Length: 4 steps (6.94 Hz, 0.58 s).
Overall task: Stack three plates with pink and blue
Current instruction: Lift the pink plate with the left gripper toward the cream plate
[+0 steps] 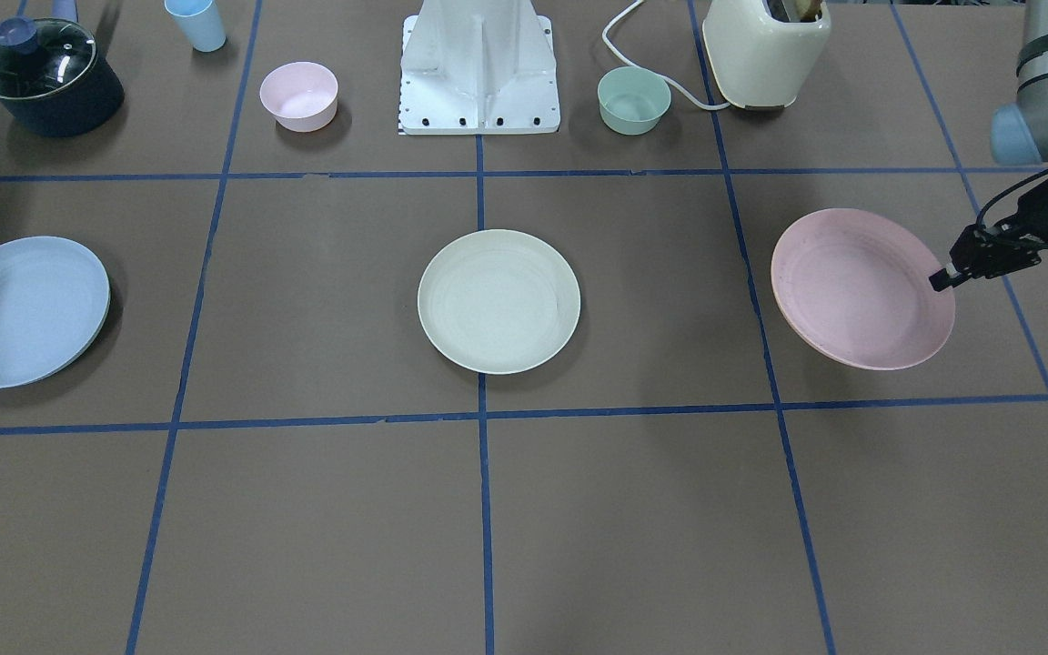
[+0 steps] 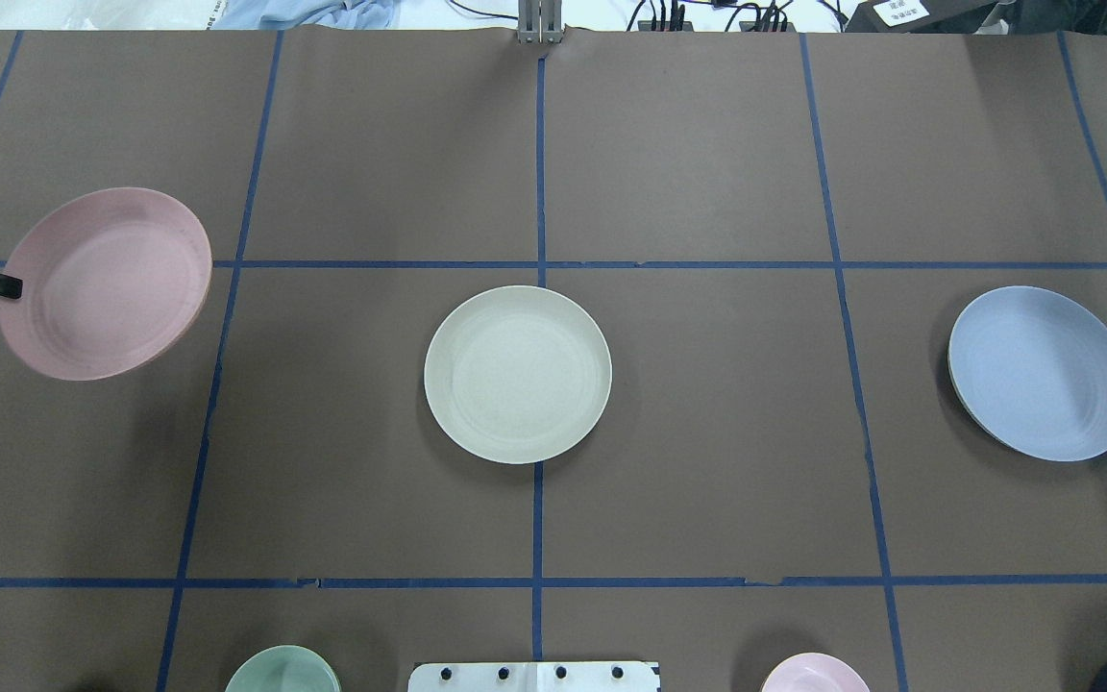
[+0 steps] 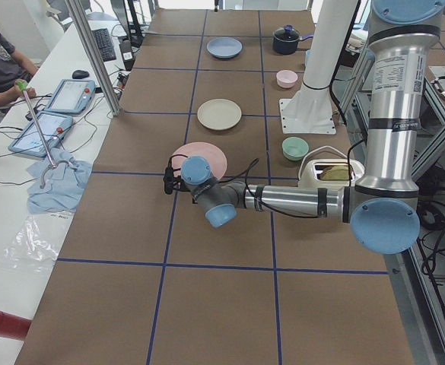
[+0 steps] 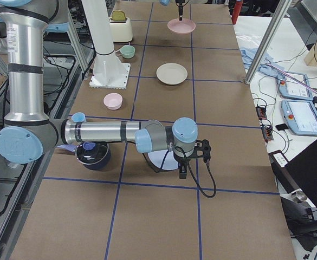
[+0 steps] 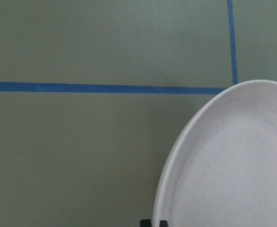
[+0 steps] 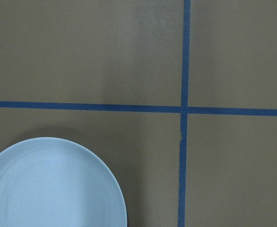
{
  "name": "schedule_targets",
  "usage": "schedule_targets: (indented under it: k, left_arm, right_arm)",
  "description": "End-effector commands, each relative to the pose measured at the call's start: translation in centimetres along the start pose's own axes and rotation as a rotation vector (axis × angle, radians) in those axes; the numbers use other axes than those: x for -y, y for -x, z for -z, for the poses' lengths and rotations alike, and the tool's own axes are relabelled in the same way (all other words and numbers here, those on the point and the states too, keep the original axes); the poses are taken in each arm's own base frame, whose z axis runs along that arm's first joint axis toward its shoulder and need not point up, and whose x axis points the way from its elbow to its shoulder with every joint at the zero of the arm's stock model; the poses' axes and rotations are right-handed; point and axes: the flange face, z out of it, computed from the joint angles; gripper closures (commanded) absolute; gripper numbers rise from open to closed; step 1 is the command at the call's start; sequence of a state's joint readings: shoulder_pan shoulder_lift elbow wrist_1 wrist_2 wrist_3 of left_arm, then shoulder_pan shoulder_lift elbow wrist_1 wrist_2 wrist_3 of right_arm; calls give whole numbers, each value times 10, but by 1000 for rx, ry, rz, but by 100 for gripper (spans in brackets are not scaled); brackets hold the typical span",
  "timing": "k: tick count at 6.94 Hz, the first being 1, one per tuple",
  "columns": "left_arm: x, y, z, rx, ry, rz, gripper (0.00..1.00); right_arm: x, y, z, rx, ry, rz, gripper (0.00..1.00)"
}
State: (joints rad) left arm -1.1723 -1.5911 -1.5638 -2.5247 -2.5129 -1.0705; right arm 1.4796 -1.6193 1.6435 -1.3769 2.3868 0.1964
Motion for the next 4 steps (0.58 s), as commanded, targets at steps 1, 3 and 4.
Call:
schedule_targets:
  k: [1, 3, 4]
  left_arm:
    - [-17, -93, -42, -43, -4, 126, 100]
    - [-44, -178, -99, -92, 15, 232, 100]
    - [-55, -221, -127, -105, 16, 277, 100]
  right_arm:
    - [2, 17, -41, 14, -28, -16, 0]
    - [-2, 35, -78, 12, -36, -22, 0]
    - [-5, 45, -90, 15, -28, -14, 0]
